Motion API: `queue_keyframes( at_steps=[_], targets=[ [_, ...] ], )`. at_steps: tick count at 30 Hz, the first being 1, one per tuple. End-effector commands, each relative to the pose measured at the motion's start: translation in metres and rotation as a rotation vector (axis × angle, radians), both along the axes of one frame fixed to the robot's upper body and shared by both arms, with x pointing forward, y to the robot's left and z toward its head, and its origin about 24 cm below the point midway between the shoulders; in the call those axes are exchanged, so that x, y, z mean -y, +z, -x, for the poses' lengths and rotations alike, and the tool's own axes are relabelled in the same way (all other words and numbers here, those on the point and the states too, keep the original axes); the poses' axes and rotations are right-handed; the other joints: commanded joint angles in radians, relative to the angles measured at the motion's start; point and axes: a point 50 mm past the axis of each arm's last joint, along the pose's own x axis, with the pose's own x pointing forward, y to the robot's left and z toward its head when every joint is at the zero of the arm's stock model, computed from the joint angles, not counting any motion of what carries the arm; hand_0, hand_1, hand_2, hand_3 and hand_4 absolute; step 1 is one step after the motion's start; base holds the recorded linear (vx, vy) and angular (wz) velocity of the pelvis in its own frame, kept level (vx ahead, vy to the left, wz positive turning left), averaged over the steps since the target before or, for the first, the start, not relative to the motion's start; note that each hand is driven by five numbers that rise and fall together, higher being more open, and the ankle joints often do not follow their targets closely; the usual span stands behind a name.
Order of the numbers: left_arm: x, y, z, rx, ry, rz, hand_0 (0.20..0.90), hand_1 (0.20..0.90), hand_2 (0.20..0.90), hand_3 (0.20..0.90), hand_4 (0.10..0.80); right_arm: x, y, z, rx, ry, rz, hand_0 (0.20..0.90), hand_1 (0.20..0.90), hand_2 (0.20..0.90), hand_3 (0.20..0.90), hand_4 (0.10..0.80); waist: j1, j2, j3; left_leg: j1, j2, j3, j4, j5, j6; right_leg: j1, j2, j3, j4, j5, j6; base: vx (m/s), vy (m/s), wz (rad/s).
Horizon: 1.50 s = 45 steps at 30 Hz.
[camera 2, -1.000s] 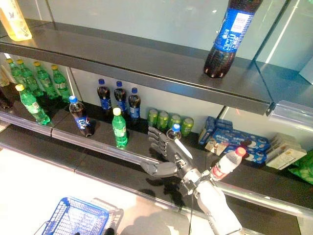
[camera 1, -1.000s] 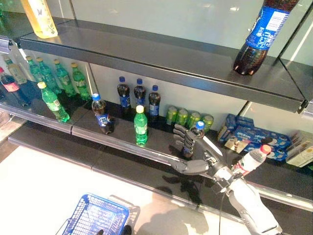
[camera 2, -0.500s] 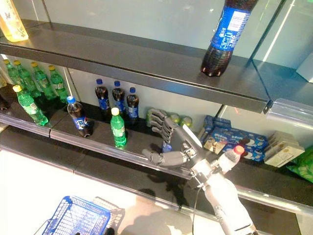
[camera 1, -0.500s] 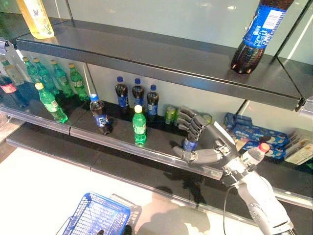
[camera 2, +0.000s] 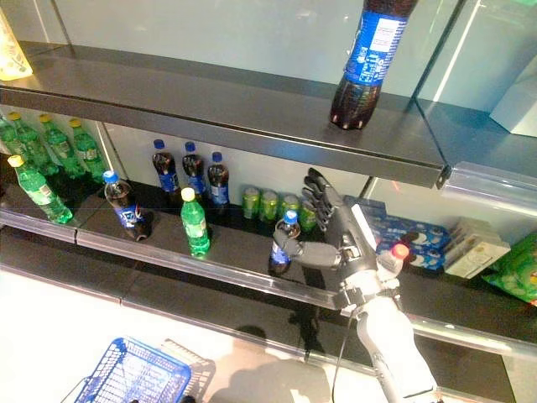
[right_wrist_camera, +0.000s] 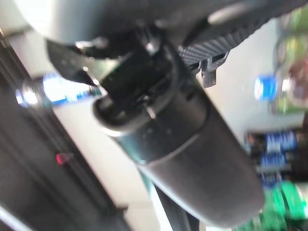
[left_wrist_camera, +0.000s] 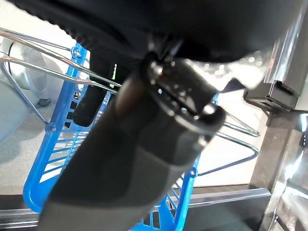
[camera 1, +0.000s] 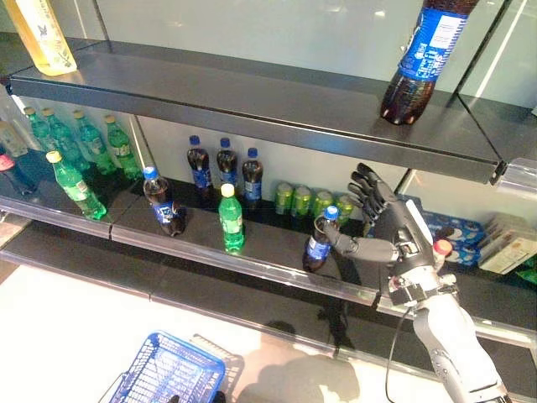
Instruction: Pick up the drink and place into the basket.
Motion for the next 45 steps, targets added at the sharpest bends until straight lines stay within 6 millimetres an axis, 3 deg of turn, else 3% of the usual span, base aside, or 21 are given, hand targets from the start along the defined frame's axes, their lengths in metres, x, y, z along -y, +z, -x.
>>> queue_keyframes(
  at_steps=[1,12,17,29,45],
  targets=[
    [0.011,-0.001,-0.028,0.101,-0.058,-0.013,0.3,0.3,0.3,0.2,0.1,0.013,0.056,0.005,0.348,-0.133,0.002,0.9,0.9,0.9,0.9,0.8,0.012,0.011,0.005,0.086,0.038,0.031,0.004,-0.084,0.027,-0.044,-0.055,-0.023,0.003,0.077,0.001,0.032,0.014,-0.04],
    [0.017,-0.001,-0.026,0.095,-0.075,-0.008,0.3,0.3,0.3,0.2,0.1,0.01,0.039,0.004,0.23,-0.143,0.043,0.9,0.9,0.9,0.9,0.8,0.016,0.01,0.027,0.095,0.037,0.025,0.01,-0.085,0.026,-0.052,-0.057,-0.009,0.016,0.072,0.001,0.051,0.023,-0.06],
    [0.022,0.0,-0.027,0.123,-0.083,-0.001,0.3,0.3,0.3,0.2,0.1,0.006,0.034,0.004,0.207,-0.1,0.032,0.9,0.9,0.9,0.9,0.8,0.028,0.001,0.074,0.05,0.028,-0.002,0.144,-0.127,0.023,-0.078,-0.058,0.013,0.089,0.046,-0.012,0.034,0.031,0.0],
    [0.028,0.008,-0.061,0.194,-0.134,-0.01,0.3,0.3,0.3,0.2,0.1,-0.001,0.027,-0.003,0.239,-0.318,-0.058,0.9,0.9,0.9,0.9,0.8,0.064,0.007,0.201,-0.063,-0.003,-0.091,0.286,-0.17,0.03,-0.187,-0.073,0.034,0.23,0.007,-0.006,-0.019,0.036,0.08],
    [0.046,0.024,-0.104,0.36,-0.217,0.007,0.3,0.3,0.3,0.2,0.1,-0.003,0.029,-0.016,0.264,-0.473,-0.127,0.9,0.9,0.9,0.9,0.8,0.084,0.026,0.338,-0.163,-0.031,-0.131,0.401,-0.185,0.034,-0.264,-0.104,0.036,0.325,0.003,0.005,-0.017,0.029,0.1]
  ],
)
